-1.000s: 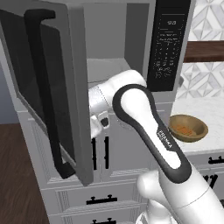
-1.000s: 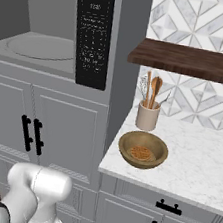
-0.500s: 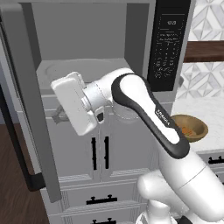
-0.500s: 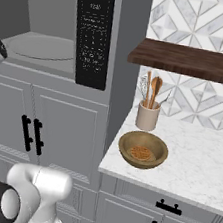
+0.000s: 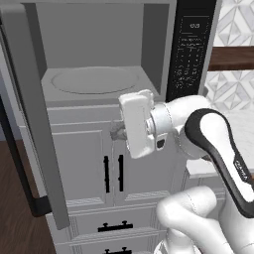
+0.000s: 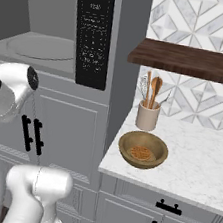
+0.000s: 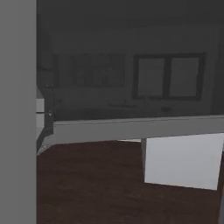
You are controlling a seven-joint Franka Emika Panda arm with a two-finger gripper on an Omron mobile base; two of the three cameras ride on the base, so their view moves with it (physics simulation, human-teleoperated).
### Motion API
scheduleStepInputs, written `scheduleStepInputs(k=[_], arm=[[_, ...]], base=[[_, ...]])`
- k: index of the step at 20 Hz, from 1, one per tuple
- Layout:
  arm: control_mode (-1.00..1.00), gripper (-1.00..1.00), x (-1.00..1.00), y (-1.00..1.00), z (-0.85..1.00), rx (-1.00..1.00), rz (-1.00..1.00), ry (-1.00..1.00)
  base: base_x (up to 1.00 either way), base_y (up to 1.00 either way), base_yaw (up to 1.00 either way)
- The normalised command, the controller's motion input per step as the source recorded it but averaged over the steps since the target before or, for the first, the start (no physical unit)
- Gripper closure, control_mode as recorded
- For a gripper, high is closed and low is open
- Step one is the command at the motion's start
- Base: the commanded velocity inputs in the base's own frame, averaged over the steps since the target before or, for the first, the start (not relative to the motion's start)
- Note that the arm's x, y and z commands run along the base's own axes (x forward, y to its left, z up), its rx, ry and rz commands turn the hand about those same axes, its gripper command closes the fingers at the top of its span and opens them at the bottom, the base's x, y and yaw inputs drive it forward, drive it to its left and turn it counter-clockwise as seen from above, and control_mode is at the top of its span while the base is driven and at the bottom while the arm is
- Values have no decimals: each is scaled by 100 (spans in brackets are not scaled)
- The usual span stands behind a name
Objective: Open the microwave, place the bowl with waffle inside the microwave, then close the microwave door and turn it on.
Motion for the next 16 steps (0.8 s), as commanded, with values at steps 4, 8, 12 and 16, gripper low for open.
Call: scheduleStepInputs(k=[4, 8, 12, 16], arm=[[-100, 100, -13, -100, 0, -10, -33, 4], [-100, 100, -8, -100, 0, -2, -30, 5], [-100, 100, -4, -100, 0, -8, -34, 7], [-100, 100, -16, -100, -4, -13, -34, 4]], base=[[0, 0, 0], [0, 0, 0], [0, 0, 0], [0, 0, 0]])
